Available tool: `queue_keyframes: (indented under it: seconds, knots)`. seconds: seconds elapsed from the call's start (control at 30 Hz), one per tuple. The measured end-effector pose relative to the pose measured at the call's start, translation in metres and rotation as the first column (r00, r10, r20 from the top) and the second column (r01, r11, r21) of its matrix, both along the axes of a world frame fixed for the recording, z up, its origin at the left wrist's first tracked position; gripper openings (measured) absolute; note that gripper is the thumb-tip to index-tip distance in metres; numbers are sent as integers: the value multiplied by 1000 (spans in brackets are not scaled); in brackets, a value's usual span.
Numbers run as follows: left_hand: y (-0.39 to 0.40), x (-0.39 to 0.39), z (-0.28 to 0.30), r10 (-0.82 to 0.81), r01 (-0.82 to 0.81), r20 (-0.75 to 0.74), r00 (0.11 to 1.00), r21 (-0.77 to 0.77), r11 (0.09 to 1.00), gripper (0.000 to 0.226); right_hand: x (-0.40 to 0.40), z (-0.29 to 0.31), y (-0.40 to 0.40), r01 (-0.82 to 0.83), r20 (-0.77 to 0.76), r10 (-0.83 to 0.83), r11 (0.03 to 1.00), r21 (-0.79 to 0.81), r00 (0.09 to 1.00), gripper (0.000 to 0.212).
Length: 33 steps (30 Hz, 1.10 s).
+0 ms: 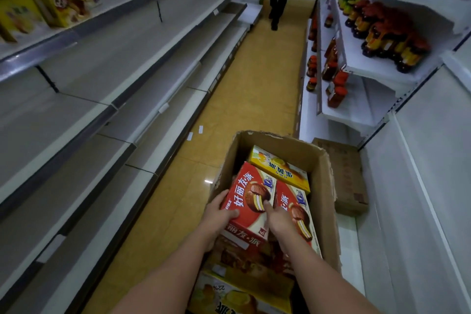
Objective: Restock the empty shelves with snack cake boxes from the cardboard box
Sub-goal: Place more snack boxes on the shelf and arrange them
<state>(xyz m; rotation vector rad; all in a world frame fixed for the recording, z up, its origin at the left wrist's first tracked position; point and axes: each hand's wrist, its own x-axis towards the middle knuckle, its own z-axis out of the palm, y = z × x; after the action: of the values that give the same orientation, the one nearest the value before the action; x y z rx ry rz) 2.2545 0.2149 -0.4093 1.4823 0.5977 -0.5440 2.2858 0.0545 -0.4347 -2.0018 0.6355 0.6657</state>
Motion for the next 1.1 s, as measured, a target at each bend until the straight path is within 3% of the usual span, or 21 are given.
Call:
queue_keyframes:
  seconds: [0.13,0.23,0.3,0.33,0.43,0.57,0.63,0.73,0.8,0.87,0.97,1.1]
  knots:
    - [20,-9,37,31,-31,6,999,-20,999,54,4,26,2,154,-51,-148,978,139,988,73]
    - [31,-19,62,52,-51,59,997,-17,999,54,3,36,15,256,-120,-229,910,326,966,85]
    - [35,-27,71,172,-172,136,976,-17,985,66,6,26,23,298,-104,-282,841,451,954,89]
    - [37,-31,75,276,-276,174,945,-25,961,75,3,33,31,295,-96,-286,824,483,954,81]
    - [39,-44,85,566,-548,154,810,-145,824,94,-6,59,58,301,-30,-336,796,525,941,68]
    - [47,-60,107,658,-622,93,747,-252,742,74,-11,71,100,200,35,-288,742,639,957,77]
    - [65,-74,117,687,-644,135,714,-258,720,60,-21,91,116,148,21,-230,689,709,973,65]
    - [103,-105,133,749,-698,199,632,-273,662,45,-26,111,130,71,126,-201,753,654,971,71]
    - [129,-131,140,755,-711,226,615,-256,655,48,-24,118,138,19,214,-163,835,549,963,79]
    - [150,-157,146,757,-724,238,608,-226,652,46,-29,124,153,-118,277,-26,864,490,961,72]
    - [176,-182,149,768,-750,239,595,-179,637,58,-43,134,179,-242,281,109,834,496,953,56]
    - [214,-200,159,812,-823,306,498,-130,553,62,-58,146,224,-338,333,177,783,522,926,43]
